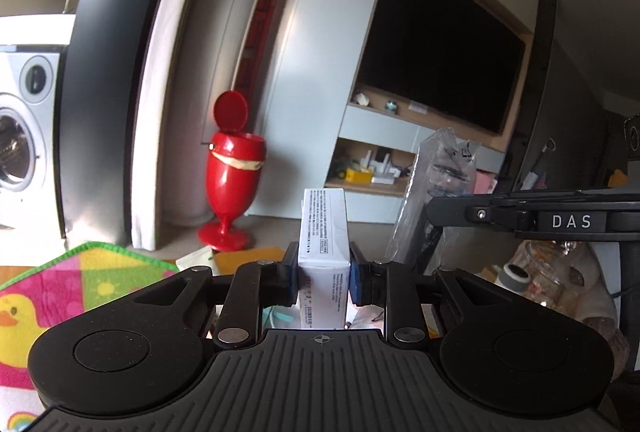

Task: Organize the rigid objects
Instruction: 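Drop the white box and clear bag into the pink box with both tools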

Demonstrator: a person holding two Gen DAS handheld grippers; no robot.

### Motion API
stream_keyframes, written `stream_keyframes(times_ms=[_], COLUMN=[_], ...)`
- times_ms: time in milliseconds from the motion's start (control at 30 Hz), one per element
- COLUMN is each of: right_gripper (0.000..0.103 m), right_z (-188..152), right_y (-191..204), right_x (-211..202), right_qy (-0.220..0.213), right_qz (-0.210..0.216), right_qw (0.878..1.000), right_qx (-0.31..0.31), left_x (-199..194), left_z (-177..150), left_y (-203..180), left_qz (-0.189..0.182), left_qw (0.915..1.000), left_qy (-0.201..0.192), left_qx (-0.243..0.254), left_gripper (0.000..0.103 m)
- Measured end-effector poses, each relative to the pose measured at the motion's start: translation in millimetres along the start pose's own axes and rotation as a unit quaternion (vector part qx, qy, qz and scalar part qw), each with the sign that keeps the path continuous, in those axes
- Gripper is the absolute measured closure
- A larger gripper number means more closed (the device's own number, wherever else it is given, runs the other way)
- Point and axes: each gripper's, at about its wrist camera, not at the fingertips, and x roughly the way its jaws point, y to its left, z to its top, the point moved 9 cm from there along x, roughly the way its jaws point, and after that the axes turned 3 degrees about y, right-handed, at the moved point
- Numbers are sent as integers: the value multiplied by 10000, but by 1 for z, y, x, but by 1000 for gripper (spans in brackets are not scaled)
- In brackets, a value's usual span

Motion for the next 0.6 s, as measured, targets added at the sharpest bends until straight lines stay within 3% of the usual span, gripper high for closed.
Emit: stream_keyframes(times_ms=[67,167,267,467,600], right_gripper=[82,79,77,59,50], right_z=[-5,-29,-54,-91,-111], right_y=[-16,-44,-65,-80,-71], right_x=[37,89,109,85,60], right_qy=[425,960,1110,1035,916], right_qz=[-18,-283,-729,-969,-1020], right_qw=[9986,9923,9879,9877,9899], right_qx=[320,728,805,664,368], left_x=[27,73,100,89,43], left_z=[-1,-24,-50,-70,-78], left_y=[12,33,46,60,54], left_qz=[-31,65,351,544,679], left_qw=[9993,9941,9902,9906,9931], left_qy=[116,789,1219,1170,926], left_qx=[-340,-739,-585,-443,-227], left_gripper=[76,75,75,75,75])
